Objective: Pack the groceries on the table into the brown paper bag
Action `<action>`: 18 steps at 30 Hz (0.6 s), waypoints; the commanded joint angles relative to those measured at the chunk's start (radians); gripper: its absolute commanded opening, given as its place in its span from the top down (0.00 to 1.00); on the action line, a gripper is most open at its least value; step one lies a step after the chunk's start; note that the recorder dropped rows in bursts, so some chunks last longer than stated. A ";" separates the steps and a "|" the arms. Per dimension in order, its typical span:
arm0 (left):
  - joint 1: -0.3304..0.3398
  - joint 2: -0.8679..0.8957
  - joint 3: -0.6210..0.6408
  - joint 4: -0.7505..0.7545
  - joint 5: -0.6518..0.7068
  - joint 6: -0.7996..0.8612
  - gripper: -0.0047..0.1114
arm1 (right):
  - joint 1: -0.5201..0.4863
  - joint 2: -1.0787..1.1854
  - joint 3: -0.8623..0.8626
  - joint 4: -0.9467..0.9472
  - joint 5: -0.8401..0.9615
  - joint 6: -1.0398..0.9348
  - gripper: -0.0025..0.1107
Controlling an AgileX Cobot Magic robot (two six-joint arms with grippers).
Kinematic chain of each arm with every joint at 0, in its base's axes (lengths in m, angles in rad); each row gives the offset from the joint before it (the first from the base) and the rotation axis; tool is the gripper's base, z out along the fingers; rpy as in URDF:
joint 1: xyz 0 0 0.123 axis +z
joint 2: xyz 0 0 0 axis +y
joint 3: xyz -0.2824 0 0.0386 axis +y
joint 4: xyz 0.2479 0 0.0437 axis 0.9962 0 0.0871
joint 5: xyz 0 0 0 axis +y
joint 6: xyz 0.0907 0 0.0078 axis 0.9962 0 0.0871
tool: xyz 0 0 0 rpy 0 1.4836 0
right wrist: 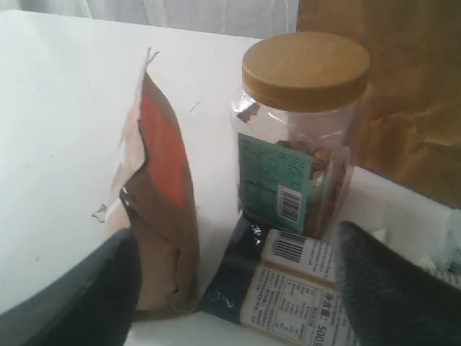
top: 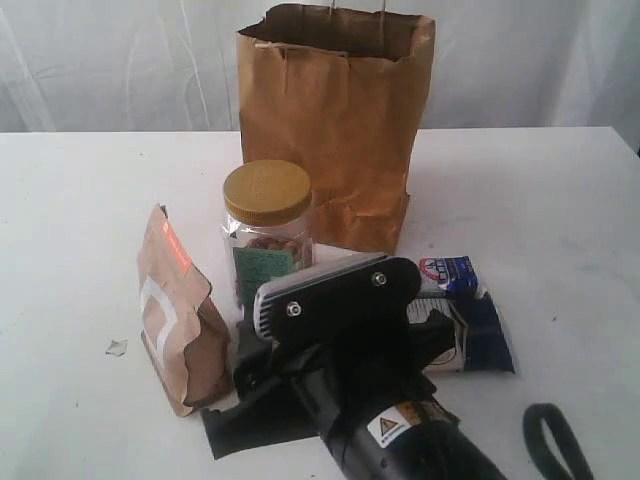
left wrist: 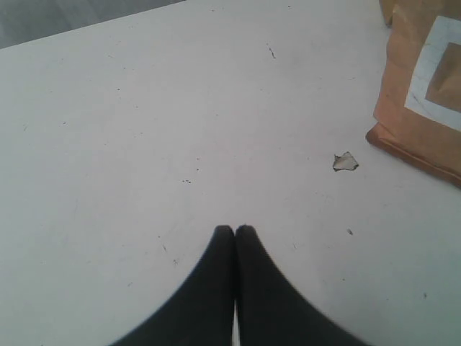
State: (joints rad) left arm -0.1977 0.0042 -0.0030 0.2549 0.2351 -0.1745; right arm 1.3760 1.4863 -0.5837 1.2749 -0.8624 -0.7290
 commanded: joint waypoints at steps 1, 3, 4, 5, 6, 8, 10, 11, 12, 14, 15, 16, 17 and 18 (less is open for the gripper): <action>-0.007 -0.004 0.003 0.003 -0.002 0.000 0.96 | -0.052 0.065 -0.008 0.002 -0.007 -0.041 0.37; -0.007 -0.004 0.003 0.003 -0.002 0.000 0.96 | -0.098 0.072 -0.014 -0.033 0.049 -0.017 0.37; -0.007 -0.004 0.003 0.003 -0.002 0.000 0.96 | -0.131 0.072 -0.023 -0.107 0.100 0.107 0.37; -0.007 -0.004 0.003 0.003 -0.002 0.000 0.96 | -0.150 0.072 -0.023 -0.172 0.125 0.232 0.37; -0.007 -0.004 0.003 0.003 -0.002 0.000 0.96 | -0.190 0.072 -0.023 -0.284 0.176 0.528 0.37; -0.007 -0.004 0.003 0.003 -0.002 0.000 0.96 | -0.248 0.074 -0.023 -0.440 0.241 0.748 0.37; -0.007 -0.004 0.003 0.003 -0.002 0.000 0.96 | -0.272 0.084 -0.023 -0.510 0.246 0.748 0.37; -0.007 -0.004 0.003 0.003 -0.002 0.000 0.96 | -0.282 0.093 -0.025 -0.558 0.257 0.729 0.37; -0.007 -0.004 0.003 0.003 -0.002 0.000 0.96 | -0.288 0.098 -0.035 -0.592 0.280 0.680 0.37; -0.007 -0.004 0.003 0.003 -0.002 0.000 0.96 | -0.299 0.107 -0.078 -0.597 0.386 0.529 0.37; -0.007 -0.004 0.003 0.003 -0.002 0.000 0.96 | -0.306 0.112 -0.099 -0.597 0.435 0.477 0.37; -0.007 -0.004 0.003 0.003 -0.002 0.000 0.96 | -0.318 0.119 -0.122 -0.597 0.485 0.436 0.37; -0.007 -0.004 0.003 0.003 -0.002 0.000 0.96 | -0.329 0.129 -0.144 -0.597 0.511 0.429 0.37; -0.007 -0.004 0.003 0.003 -0.002 0.000 0.96 | -0.340 0.142 -0.159 -0.597 0.518 0.429 0.37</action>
State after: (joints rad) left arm -0.1977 0.0042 -0.0030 0.2549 0.2351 -0.1745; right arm 1.0676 1.6061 -0.6974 0.6981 -0.4116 -0.2333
